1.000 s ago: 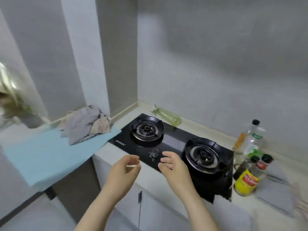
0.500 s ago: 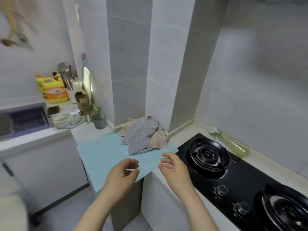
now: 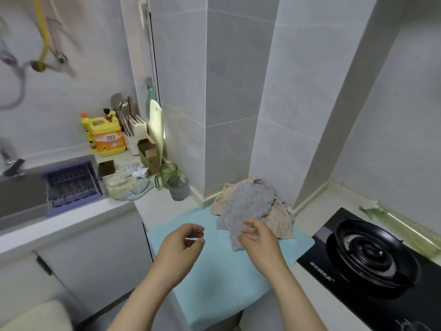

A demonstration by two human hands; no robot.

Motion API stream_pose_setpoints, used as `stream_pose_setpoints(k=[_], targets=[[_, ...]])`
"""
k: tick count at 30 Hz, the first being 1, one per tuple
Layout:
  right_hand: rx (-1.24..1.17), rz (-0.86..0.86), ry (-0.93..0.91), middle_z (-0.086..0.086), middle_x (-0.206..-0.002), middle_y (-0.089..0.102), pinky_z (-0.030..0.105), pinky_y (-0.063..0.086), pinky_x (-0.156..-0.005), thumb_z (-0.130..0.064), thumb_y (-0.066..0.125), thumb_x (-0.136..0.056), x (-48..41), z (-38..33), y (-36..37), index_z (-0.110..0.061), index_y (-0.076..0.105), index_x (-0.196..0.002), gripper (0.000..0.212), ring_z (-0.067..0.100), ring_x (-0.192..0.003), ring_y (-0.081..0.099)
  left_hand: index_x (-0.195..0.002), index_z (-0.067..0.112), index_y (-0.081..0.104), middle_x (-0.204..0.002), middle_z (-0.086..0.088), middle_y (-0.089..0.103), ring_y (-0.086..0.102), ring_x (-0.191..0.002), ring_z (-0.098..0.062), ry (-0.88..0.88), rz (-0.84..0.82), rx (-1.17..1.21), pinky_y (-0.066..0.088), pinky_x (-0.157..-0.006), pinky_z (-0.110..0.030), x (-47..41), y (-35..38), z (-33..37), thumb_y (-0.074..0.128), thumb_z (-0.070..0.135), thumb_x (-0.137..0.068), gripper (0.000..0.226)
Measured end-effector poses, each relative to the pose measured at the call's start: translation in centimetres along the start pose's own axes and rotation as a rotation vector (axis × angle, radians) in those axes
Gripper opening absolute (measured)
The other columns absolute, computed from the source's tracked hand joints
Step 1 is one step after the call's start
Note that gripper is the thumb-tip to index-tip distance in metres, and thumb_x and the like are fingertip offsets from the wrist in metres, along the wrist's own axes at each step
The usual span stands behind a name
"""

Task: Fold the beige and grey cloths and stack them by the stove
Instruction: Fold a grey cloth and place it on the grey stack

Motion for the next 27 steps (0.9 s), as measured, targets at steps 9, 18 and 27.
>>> stream_pose_setpoints(k=[9, 18, 27], targets=[[-0.046, 0.188, 0.145, -0.003, -0.11, 0.059, 0.005, 0.042, -0.06, -0.01, 0.06, -0.091, -3.6, 0.0, 6.8, -0.024, 0.053, -0.115, 0.029, 0.007, -0.095, 0.059, -0.094, 0.032, 0.06, -0.1, 0.011, 0.066, 0.061, -0.086, -0.003, 0.078, -0.197, -0.044, 0.044, -0.059, -0.006, -10.6, -5.4, -3.4, 0.06, 0.013, -0.087, 0.02], [-0.012, 0.389, 0.248, -0.01, -0.094, 0.062, 0.008, 0.043, -0.056, -0.011, 0.055, -0.091, -8.3, 3.4, 6.3, -0.025, 0.059, -0.108, 0.022, 0.005, -0.084, 0.06, -0.102, 0.024, 0.064, -0.101, 0.012, 0.065, 0.061, -0.085, -0.001, 0.126, -0.395, -0.052, 0.044, -0.064, -0.01, -18.4, -1.2, -4.5, 0.059, 0.012, -0.086, 0.02], [0.084, 0.481, 0.31, -0.01, -0.087, 0.061, 0.005, 0.039, -0.062, -0.009, 0.059, -0.088, -12.8, 7.6, 6.2, -0.022, 0.062, -0.106, 0.022, -0.003, -0.079, 0.055, -0.1, 0.026, 0.063, -0.101, 0.015, 0.064, 0.061, -0.086, 0.002, 0.172, -0.541, -0.179, 0.045, -0.071, -0.006, -24.4, 4.0, -6.2, 0.059, 0.01, -0.085, 0.022]])
Point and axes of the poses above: each hand's wrist, its own x-axis away from the middle knuckle, its own y-axis out of the palm, z = x × y, the point moved 9 cm from there along -x, towards the middle knuckle
